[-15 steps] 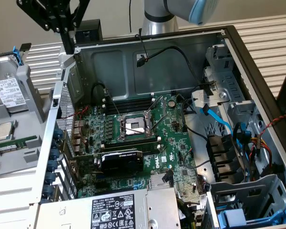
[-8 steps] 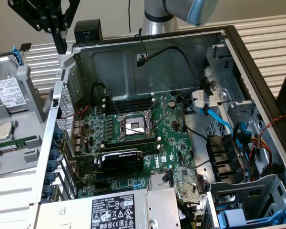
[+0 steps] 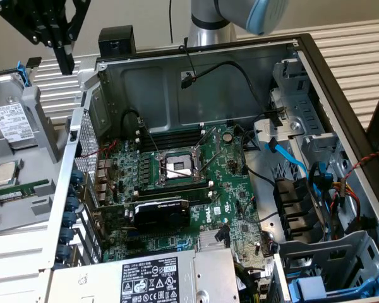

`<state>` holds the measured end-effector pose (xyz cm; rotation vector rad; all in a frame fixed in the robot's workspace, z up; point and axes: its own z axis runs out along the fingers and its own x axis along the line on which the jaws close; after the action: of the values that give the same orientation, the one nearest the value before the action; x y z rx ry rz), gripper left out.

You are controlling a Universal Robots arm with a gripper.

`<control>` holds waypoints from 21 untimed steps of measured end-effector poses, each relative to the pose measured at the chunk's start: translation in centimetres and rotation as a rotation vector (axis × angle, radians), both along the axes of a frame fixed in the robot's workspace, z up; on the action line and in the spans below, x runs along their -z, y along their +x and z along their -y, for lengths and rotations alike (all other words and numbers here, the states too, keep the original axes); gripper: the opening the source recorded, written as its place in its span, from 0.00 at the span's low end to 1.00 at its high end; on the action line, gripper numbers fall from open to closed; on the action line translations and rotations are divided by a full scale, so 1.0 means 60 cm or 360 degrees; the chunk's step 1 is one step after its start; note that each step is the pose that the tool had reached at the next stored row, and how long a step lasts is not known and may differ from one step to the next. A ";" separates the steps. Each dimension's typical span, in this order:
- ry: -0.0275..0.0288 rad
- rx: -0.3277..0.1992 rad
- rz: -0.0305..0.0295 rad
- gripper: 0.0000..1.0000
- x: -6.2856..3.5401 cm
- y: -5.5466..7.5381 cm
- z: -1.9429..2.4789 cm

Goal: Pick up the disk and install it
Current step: 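Reach for the disk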

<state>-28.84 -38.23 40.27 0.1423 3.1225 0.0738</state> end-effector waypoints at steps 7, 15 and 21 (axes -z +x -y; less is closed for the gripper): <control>0.00001 0.0000 -0.00162 0.11 0.001 -0.041 -0.0184; 0.00000 0.0000 -0.00289 0.11 0.002 -0.085 -0.0446; 0.00001 0.0000 -0.00390 0.11 0.002 -0.120 -0.0635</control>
<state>-36.02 -34.42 40.13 0.1442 3.1470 0.0727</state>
